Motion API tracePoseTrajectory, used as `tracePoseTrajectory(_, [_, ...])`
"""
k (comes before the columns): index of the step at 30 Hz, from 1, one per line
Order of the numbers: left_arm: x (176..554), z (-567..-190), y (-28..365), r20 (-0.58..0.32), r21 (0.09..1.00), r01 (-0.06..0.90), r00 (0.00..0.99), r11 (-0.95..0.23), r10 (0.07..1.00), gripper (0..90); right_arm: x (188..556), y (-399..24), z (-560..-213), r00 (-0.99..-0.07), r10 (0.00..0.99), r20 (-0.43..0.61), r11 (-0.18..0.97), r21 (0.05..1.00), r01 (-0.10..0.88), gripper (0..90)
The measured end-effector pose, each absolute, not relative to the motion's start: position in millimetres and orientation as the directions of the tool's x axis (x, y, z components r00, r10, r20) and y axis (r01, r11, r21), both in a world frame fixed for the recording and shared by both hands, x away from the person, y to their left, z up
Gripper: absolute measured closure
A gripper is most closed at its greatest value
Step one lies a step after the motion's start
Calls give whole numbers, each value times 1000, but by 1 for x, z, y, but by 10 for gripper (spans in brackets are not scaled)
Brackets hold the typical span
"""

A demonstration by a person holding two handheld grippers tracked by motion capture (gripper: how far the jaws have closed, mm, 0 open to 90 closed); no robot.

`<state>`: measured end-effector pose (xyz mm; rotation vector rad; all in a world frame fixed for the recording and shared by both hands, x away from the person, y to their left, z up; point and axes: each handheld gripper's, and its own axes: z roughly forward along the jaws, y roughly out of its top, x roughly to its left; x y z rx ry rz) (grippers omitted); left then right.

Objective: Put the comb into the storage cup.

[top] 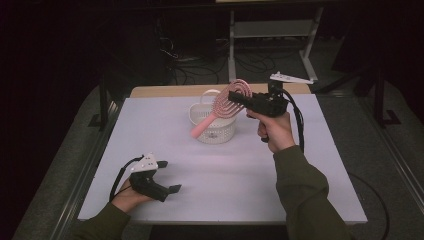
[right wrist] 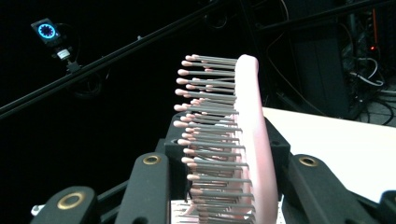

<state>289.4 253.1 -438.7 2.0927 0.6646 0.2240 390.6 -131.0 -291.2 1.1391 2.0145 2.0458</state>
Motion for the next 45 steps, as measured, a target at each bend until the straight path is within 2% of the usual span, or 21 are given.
tracePoseTrajectory(13, [290,-439,253,-87,810,371,843,-455,532,0,405,-142,-278,-698,561,444,-184,890,417,632])
tracePoseTrajectory(45, [289,-441,252,-90,804,372,848,-465,522,0,434,-131,-318,-596,640,486,-231,860,454,632])
